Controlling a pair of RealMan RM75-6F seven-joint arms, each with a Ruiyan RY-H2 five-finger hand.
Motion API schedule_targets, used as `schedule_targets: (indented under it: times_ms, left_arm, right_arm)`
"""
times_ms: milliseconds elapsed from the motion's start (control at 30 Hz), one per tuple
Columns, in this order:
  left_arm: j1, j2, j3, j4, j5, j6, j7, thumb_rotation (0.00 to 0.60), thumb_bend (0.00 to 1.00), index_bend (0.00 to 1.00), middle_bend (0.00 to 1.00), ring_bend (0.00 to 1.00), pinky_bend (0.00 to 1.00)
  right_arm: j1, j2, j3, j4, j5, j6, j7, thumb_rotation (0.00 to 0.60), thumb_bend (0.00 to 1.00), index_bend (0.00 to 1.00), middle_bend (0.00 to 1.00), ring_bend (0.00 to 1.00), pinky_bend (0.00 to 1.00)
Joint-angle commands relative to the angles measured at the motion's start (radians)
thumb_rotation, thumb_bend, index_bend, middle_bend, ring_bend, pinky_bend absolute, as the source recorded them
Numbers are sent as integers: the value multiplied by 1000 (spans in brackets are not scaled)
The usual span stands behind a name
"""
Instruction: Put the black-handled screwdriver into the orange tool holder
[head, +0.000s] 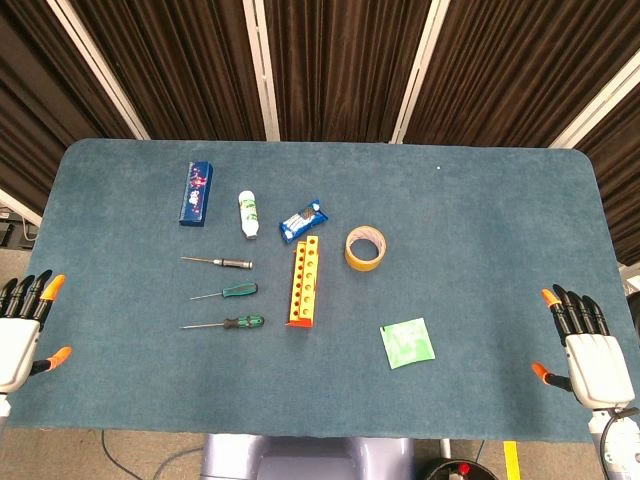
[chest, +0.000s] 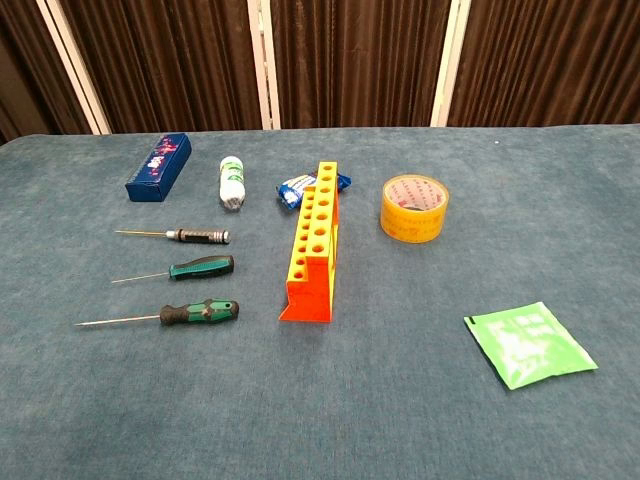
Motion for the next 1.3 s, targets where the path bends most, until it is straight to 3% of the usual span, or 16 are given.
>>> schedule_targets:
  times_ms: [33,533,767,1033,1300]
  left_arm:
    - [0,1,2,-1,0,-1,-1,600,0,0,0,0,0]
    - [-17,14,3,-18,-15,-43,1,600,0,0,0,0,0]
    - [-89,-9,-51,-15,-9,-76,68,600,0,7,0,0,0]
    - [-242,-81,-159,-41,-171,-249,199,600,89,351,0,0,0]
    - [-391,-210,-222,28,-339,-377,353,600,143,418,0,0,0]
  right_arm:
    - [-1,4,-1,-5,-2,2,0,600,30,0,0,0,0]
    - [3,-4,1,-4,12,-14,-5,600,31,0,0,0,0]
    - [3,-2,1,-2,15,-16,14,600,30,0,0,0,0]
    - [8,1,5,-3,26,-30,42,600,30,0,0,0,0]
    - [7,3,5,-7,30,-31,63,600,31,0,0,0,0]
